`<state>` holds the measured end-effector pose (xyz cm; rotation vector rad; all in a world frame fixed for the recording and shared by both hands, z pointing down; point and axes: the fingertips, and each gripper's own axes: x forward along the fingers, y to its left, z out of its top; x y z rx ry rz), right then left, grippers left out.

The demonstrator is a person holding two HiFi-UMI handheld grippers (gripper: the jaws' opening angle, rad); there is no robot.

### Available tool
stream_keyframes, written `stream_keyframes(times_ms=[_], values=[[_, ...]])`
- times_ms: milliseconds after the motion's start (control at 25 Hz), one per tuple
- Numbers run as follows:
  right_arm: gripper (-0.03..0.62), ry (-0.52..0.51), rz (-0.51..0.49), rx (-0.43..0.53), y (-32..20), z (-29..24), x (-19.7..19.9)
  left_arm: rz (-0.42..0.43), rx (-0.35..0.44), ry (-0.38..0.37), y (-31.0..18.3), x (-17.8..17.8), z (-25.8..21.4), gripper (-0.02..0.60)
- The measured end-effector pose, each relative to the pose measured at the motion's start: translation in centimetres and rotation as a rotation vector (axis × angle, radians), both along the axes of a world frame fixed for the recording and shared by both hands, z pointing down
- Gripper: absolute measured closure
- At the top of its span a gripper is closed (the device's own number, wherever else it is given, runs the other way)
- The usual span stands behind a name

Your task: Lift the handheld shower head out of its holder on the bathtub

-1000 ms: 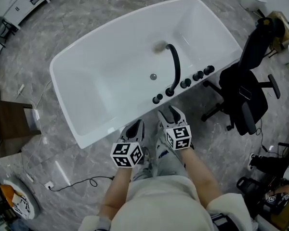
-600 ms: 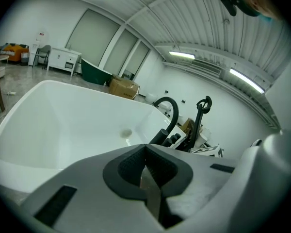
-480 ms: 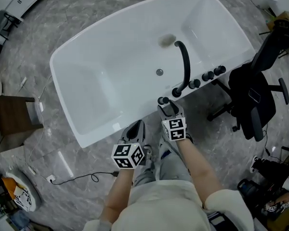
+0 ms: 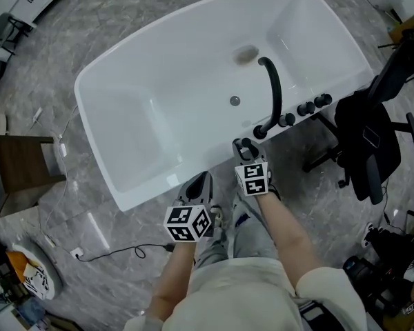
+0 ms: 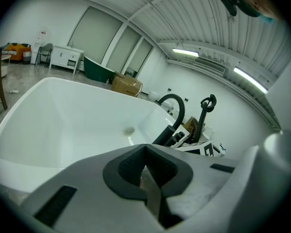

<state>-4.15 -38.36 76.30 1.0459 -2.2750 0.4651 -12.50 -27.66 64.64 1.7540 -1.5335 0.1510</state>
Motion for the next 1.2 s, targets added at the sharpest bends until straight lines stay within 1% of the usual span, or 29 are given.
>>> stream_keyframes(times_ms=[120, 280, 840, 1200], values=[[0.451, 0.018, -0.007, -0.021, 0.5, -0.4, -0.3, 0.008, -0.005, -0.003, 0.5, -0.3, -0.1, 0.561], [0.453, 0.017, -0.005, -0.009, 0.8, -1.3, -0.4, 0.009, -0.002, 0.001, 1.0, -0.4, -0.6, 0.561], [0.453, -0.009, 0.021, 0.091, 2.5, -7.4, -0.2, 0.004, 0.039, 0.016, 3.9, -0.6, -3.2, 0.561], [0.453, -0.037, 0.036, 0.158, 4.6, -11.9, 1.1, 0.007, 0.074, 0.020, 5.7, -0.4, -5.4, 0.561]])
